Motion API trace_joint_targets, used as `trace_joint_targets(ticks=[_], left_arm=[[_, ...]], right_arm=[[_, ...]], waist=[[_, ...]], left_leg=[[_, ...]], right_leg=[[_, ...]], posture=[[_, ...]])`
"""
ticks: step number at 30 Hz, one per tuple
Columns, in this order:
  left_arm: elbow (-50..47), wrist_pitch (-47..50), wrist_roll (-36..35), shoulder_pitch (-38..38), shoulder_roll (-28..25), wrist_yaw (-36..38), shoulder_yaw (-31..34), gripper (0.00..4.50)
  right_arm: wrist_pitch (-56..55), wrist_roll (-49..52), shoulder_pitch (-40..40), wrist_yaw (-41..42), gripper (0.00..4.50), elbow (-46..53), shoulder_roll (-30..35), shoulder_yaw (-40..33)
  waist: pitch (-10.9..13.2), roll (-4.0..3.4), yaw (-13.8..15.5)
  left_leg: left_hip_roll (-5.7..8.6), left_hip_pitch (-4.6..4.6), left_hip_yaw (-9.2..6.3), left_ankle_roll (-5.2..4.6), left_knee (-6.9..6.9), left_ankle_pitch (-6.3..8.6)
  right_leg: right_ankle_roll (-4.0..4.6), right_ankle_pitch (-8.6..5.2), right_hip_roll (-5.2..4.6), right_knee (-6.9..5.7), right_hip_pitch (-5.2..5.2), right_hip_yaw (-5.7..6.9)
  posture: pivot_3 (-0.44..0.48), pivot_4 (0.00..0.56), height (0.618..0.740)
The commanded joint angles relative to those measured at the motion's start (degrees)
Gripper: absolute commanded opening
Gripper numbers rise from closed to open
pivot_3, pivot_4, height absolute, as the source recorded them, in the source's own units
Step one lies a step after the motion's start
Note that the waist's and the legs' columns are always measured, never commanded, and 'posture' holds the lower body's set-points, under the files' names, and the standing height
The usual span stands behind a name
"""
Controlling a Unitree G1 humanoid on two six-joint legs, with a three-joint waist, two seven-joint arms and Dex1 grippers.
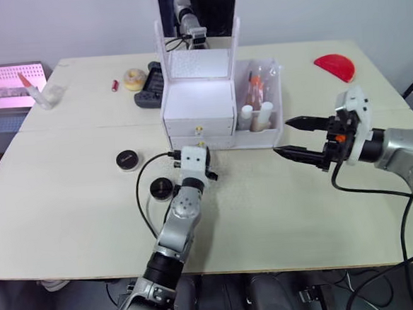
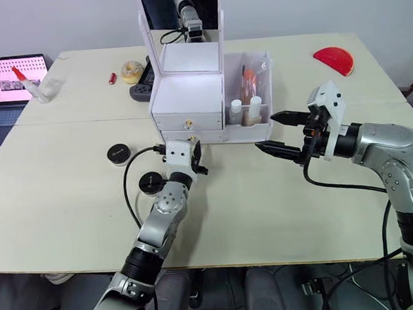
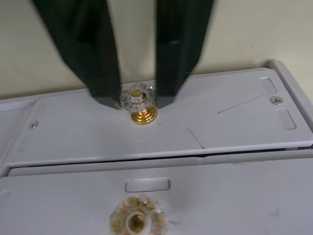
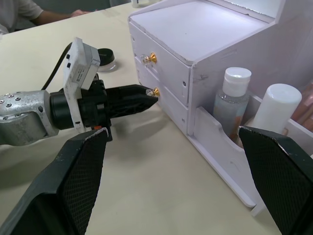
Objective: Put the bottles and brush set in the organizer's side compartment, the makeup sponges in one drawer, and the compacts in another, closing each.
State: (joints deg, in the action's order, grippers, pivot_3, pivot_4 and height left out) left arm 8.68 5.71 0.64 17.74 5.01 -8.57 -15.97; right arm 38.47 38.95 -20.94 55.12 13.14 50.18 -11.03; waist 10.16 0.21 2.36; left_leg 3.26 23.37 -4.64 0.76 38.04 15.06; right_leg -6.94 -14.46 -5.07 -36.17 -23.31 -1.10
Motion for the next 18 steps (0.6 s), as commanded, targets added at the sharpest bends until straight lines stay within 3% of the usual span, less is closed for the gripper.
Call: trace_joint_targets(ticks=[1, 8, 18], left_arm=[[-1.4, -0.8, 0.0, -0.2, 4.4, -0.2, -0.3, 0.24], [-2.0, -0.9, 0.2, -0.7, 3.4, 1.1, -1.3, 0.24], [-16.7, 1.7, 1.4, -12.1, -2.8, 9.7, -7.7, 0.24]], right_arm=[[-0.8, 0.2, -0.6, 0.3, 4.5, 0.8, -0.2, -1.1], [-0.7, 0.3, -0.6, 0.3, 4.5, 1.0, -0.4, -0.9], [-0.7, 0.3, -0.3, 0.6, 4.5, 1.2, -0.2, -1.0]], waist=[[0.0, 0.0, 0.0], [0.0, 0.0, 0.0], [0.0, -0.01, 0.2]], left_leg=[[0.0, 0.0, 0.0, 0.0, 0.0, 0.0], [-0.01, 0.0, -0.01, 0.0, 0.0, 0.0], [0.0, 0.02, 0.0, -0.04, -0.01, 0.03]], right_leg=[[0.0, 0.0, 0.0, 0.0, 0.0, 0.0], [0.0, 0.0, 0.01, -0.01, 0.0, 0.0], [0.01, -0.01, -0.05, 0.04, 0.01, -0.01]], posture=[[0.0, 0.15, 0.74], [0.0, 0.15, 0.74], [0.0, 0.15, 0.74]])
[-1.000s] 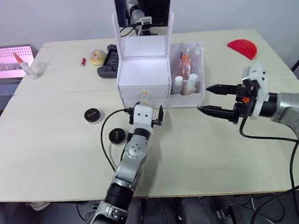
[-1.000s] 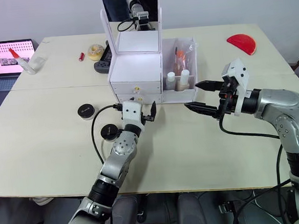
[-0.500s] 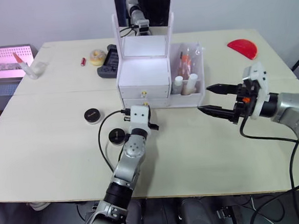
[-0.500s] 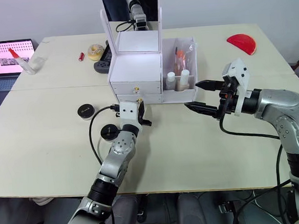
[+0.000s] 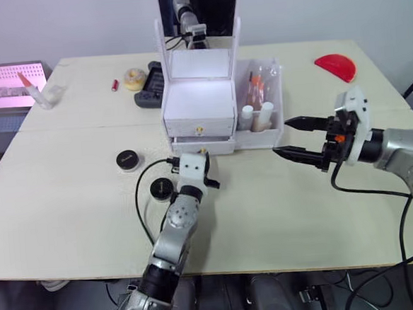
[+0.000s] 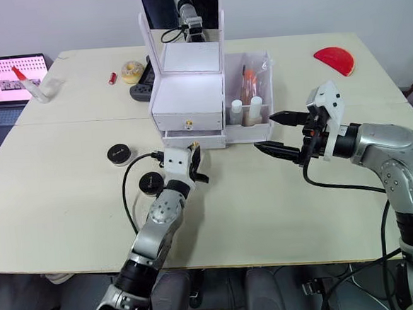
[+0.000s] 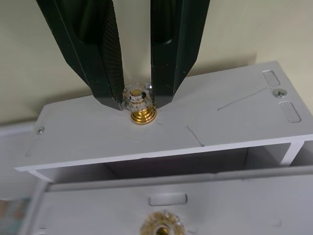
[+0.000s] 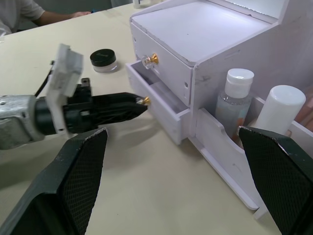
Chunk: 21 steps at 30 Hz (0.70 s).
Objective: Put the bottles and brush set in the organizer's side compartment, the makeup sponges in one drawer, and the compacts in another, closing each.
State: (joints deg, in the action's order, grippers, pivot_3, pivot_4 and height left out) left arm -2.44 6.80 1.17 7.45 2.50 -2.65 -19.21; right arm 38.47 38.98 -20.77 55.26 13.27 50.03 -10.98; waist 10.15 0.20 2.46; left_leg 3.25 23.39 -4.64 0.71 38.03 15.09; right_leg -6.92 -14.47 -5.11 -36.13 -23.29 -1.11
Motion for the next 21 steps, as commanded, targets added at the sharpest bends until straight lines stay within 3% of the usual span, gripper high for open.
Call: trace_joint_targets(ticks=[1, 11, 21], left_arm=[[-7.2, 1.2, 1.1, -2.8, -0.7, 4.4, -4.8, 0.24], [-20.2, 6.1, 2.7, -12.7, -8.6, 10.2, -5.6, 0.24], [-23.8, 7.5, 2.0, -16.6, -10.8, 12.3, -5.6, 0.24]], right_arm=[[-0.7, 0.2, -0.4, 0.5, 4.5, 1.0, 0.0, -1.0], [-1.5, -0.7, -2.3, 1.4, 4.5, -0.3, -0.5, 0.5], [-2.6, -2.0, -4.3, 2.7, 4.5, -2.1, -1.1, 1.8]], waist=[[0.0, 0.0, 0.1], [0.0, -0.02, 0.0], [0.0, -0.02, 0.0]], left_leg=[[0.0, 0.0, -0.01, 0.0, 0.0, 0.0], [-0.01, 0.01, 0.0, -0.02, 0.0, 0.01], [-0.02, 0.01, 0.02, -0.04, 0.0, 0.02]], right_leg=[[0.01, 0.0, 0.0, 0.02, 0.02, 0.01], [0.19, -0.11, -0.02, 0.04, 0.02, 0.01], [0.21, -0.12, -0.04, 0.06, 0.02, 0.01]], posture=[[0.0, 0.15, 0.74], [0.0, 0.15, 0.74], [0.0, 0.15, 0.74]])
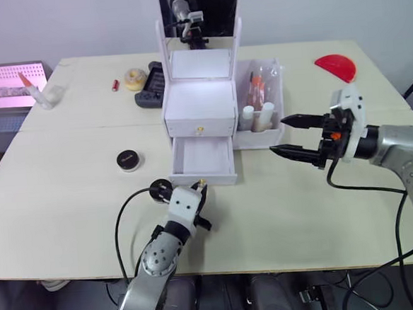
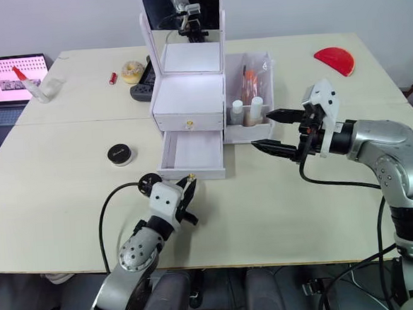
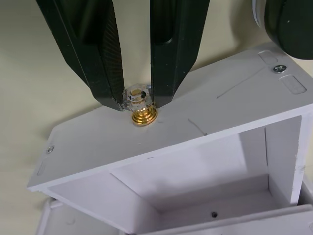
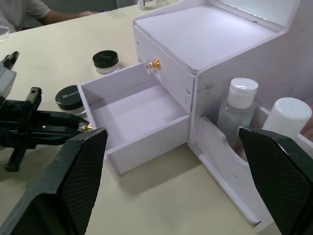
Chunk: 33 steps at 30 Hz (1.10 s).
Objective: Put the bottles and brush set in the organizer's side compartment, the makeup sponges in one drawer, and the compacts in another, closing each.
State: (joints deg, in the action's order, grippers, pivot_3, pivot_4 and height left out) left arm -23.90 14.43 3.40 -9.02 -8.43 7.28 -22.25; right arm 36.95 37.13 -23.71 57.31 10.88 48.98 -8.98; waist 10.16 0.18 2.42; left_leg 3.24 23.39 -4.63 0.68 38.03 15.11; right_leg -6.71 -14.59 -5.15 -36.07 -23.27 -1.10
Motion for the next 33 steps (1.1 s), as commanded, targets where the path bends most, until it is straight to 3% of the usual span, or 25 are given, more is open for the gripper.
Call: trace_joint_targets(ticks=[1, 5, 12, 14, 22, 25, 27, 30, 33], left_arm=[[-2.2, -0.1, -0.2, 0.0, 0.3, 2.4, -2.5, 0.24], [-2.2, 0.0, -0.2, 0.0, 0.4, 2.4, -2.3, 0.24], [-2.8, 0.1, 0.0, -0.4, -0.1, 2.9, -1.2, 3.73], [-3.2, 0.1, 0.2, -0.7, -0.7, 3.2, -0.7, 4.39], [-10.6, 1.9, -2.3, -7.0, -6.6, 7.1, 3.9, 4.39], [-17.0, 3.7, -7.5, -12.1, -11.2, 11.5, 9.3, 4.39], [-21.0, 5.0, -12.9, -15.1, -14.3, 15.3, 14.8, 4.39], [-25.7, 8.1, -27.5, -19.6, -20.6, 24.2, 27.1, 4.39], [-21.4, 10.4, -39.6, -22.2, -28.7, 34.2, 45.6, 4.39]], right_arm=[[-1.1, -0.3, -1.4, 0.7, 4.5, 0.2, -0.1, -0.2], [-1.3, -0.6, -1.8, 0.7, 4.5, 0.0, -0.3, 0.0], [-1.2, -0.7, -1.9, 0.6, 4.5, 0.2, -0.4, -0.1], [-1.2, -0.7, -1.9, 0.6, 4.5, 0.2, -0.5, -0.2], [-1.1, -0.6, -2.0, 0.7, 4.5, 0.1, -0.5, -0.3], [-1.1, -0.9, -0.4, 0.9, 4.5, 0.1, 0.5, -1.3], [-0.8, -0.5, 1.0, 0.6, 4.5, 0.3, 1.0, -2.8], [-1.2, -0.9, 4.9, 0.4, 4.5, 0.3, 2.3, -5.8], [-1.6, -0.3, 10.7, 1.2, 4.5, 0.6, 3.9, -11.0]], waist=[[0.0, 0.0, 0.0], [0.0, 0.0, 0.0], [0.0, 0.0, -0.2], [0.0, -0.01, -0.3], [0.0, -0.03, -0.3], [0.0, -0.03, -0.3], [0.0, -0.03, -0.2], [0.1, -0.06, -0.1], [0.1, -0.11, -0.2]], left_leg=[[0.0, 0.0, 0.01, 0.0, 0.0, 0.0], [0.0, 0.0, 0.01, 0.0, 0.0, 0.0], [-0.02, 0.0, 0.01, 0.0, 0.0, 0.0], [-0.04, -0.01, 0.02, 0.0, 0.0, 0.0], [-0.05, 0.0, 0.03, -0.01, -0.03, 0.01], [-0.06, 0.0, 0.03, 0.0, -0.03, 0.01], [-0.07, 0.0, 0.04, 0.0, -0.06, 0.01], [-0.06, 0.02, 0.04, 0.0, -0.07, 0.01], [-0.08, 0.02, 0.03, 0.0, -0.07, 0.01]], right_leg=[[0.0, 0.0, -0.01, 0.0, 0.0, 0.0], [0.0, 0.0, -0.01, 0.0, 0.0, 0.0], [0.0, 0.0, 0.01, 0.0, -0.02, -0.01], [0.0, 0.0, 0.02, 0.0, -0.03, -0.01], [0.02, -0.01, 0.01, 0.0, -0.07, -0.05], [0.06, -0.03, -0.1, 0.01, -0.07, -0.05], [0.16, -0.09, -0.15, 0.03, -0.07, -0.04], [0.21, -0.12, -0.21, 0.03, -0.07, 0.0], [0.24, -0.14, -0.21, 0.04, -0.07, 0.05]], posture=[[0.0, 0.15, 0.74], [0.0, 0.15, 0.74], [0.0, 0.15, 0.74], [0.0, 0.15, 0.74], [0.0, 0.15, 0.74], [0.0, 0.15, 0.74], [0.0, 0.15, 0.74], [0.0, 0.15, 0.74], [0.0, 0.15, 0.74]])
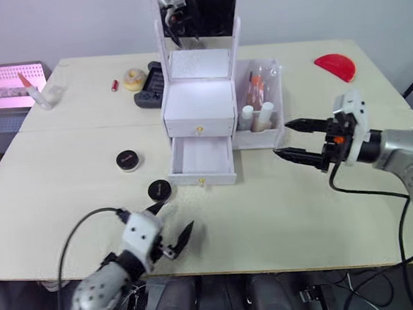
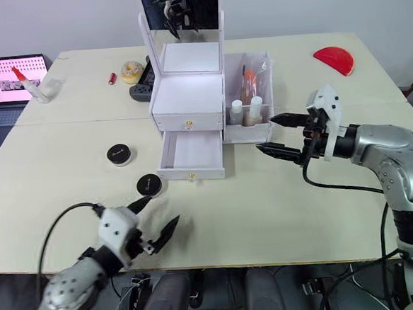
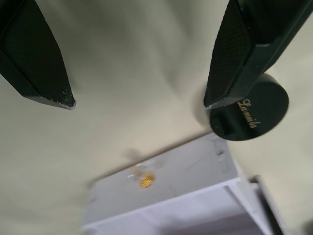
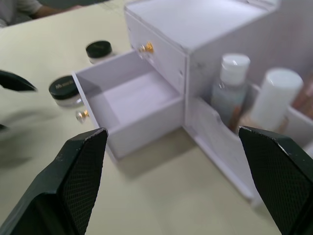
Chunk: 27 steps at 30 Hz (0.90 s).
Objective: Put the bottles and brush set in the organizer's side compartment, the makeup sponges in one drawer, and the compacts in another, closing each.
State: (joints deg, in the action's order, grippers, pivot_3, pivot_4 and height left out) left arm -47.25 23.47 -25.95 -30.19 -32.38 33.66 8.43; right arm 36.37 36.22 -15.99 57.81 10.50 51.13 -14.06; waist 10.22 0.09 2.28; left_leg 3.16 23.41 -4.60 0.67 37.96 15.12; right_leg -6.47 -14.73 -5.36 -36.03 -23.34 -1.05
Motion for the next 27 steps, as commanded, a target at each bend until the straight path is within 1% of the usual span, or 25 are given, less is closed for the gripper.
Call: trace_joint_targets(ticks=[1, 2, 4, 6, 8, 12, 19, 21, 27], left_arm=[[6.5, 1.8, -12.5, -0.6, -7.7, 11.1, 21.7, 4.39], [10.1, 2.2, -13.7, -0.3, -10.0, 13.4, 26.3, 4.39], [18.7, 2.1, -14.0, 0.6, -14.2, 17.8, 33.2, 4.39], [25.5, 3.5, -14.8, 0.7, -17.0, 21.7, 37.3, 4.39], [32.0, 2.3, -13.4, 1.4, -18.9, 24.6, 39.1, 4.39], [41.5, 0.8, -12.0, 5.9, -21.2, 27.0, 40.1, 4.39], [48.7, -1.6, -9.8, 11.7, -21.1, 26.8, 40.0, 4.39], [49.5, -2.2, -9.2, 11.8, -20.9, 27.1, 40.2, 4.39], [46.9, -0.5, -9.3, 11.8, -20.8, 26.4, 39.8, 4.39]], right_arm=[[-1.5, 0.4, 5.3, 1.1, 4.5, 0.8, 2.3, -8.2], [-1.9, 0.3, 7.1, 1.5, 4.5, 0.7, 2.7, -9.9], [-2.8, 0.2, 10.2, 2.1, 4.5, -0.3, 3.3, -13.6], [-3.8, 0.0, 12.6, 2.7, 4.5, -1.9, 3.7, -16.6], [-5.7, -1.2, 15.2, 3.4, 4.5, -4.1, 3.7, -18.7], [-7.8, -1.9, 19.7, 4.9, 4.5, -5.8, 3.5, -21.6], [-9.7, -2.8, 25.8, 5.1, 4.5, -4.8, 1.7, -22.1], [-10.0, -2.7, 26.9, 4.9, 4.5, -4.6, 1.5, -22.8], [-9.7, -2.0, 27.7, 5.1, 4.5, -5.5, 2.0, -24.9]], waist=[[0.0, -0.06, 0.0], [0.0, -0.08, 0.0], [0.0, -0.1, -0.2], [0.0, -0.09, -0.6], [0.0, -0.09, -1.4], [0.0, -0.08, -1.7], [0.0, -0.08, -1.7], [0.0, -0.1, -1.7], [0.0, -0.09, -1.7]], left_leg=[[-0.01, -0.01, 0.0, 0.0, -0.01, 0.0], [0.0, -0.02, 0.0, 0.0, -0.01, 0.0], [-0.06, -0.05, 0.0, 0.0, 0.0, 0.0], [-0.07, -0.06, 0.05, 0.0, 0.0, 0.0], [-0.07, -0.07, 0.1, -0.04, 0.0, 0.02], [-0.08, -0.08, 0.12, -0.09, -0.02, 0.05], [-0.14, -0.09, 0.11, -0.06, -0.07, 0.06], [-0.14, -0.09, 0.11, -0.06, -0.12, 0.07], [-0.13, -0.08, 0.15, -0.04, -0.16, 0.07]], right_leg=[[0.02, -0.02, 0.03, 0.0, 0.0, 0.03], [0.03, -0.02, 0.03, -0.03, 0.0, 0.04], [0.08, -0.06, 0.28, -0.03, 0.01, 0.08], [0.08, -0.06, 0.31, -0.04, 0.03, 0.04], [0.07, -0.07, 0.29, -0.01, 0.04, -0.01], [0.06, -0.07, 0.27, 0.01, 0.06, -0.04], [0.07, -0.07, 0.07, 0.0, 0.0, -0.22], [0.07, -0.07, 0.04, 0.02, -0.02, -0.23], [0.08, -0.06, -0.03, 0.02, -0.06, -0.32]], posture=[[0.0, 0.15, 0.74], [0.0, 0.15, 0.74], [0.0, 0.15, 0.74], [0.0, 0.15, 0.74], [0.0, 0.15, 0.74], [0.0, 0.15, 0.74], [0.0, 0.15, 0.74], [0.0, 0.15, 0.74], [0.0, 0.15, 0.74]])
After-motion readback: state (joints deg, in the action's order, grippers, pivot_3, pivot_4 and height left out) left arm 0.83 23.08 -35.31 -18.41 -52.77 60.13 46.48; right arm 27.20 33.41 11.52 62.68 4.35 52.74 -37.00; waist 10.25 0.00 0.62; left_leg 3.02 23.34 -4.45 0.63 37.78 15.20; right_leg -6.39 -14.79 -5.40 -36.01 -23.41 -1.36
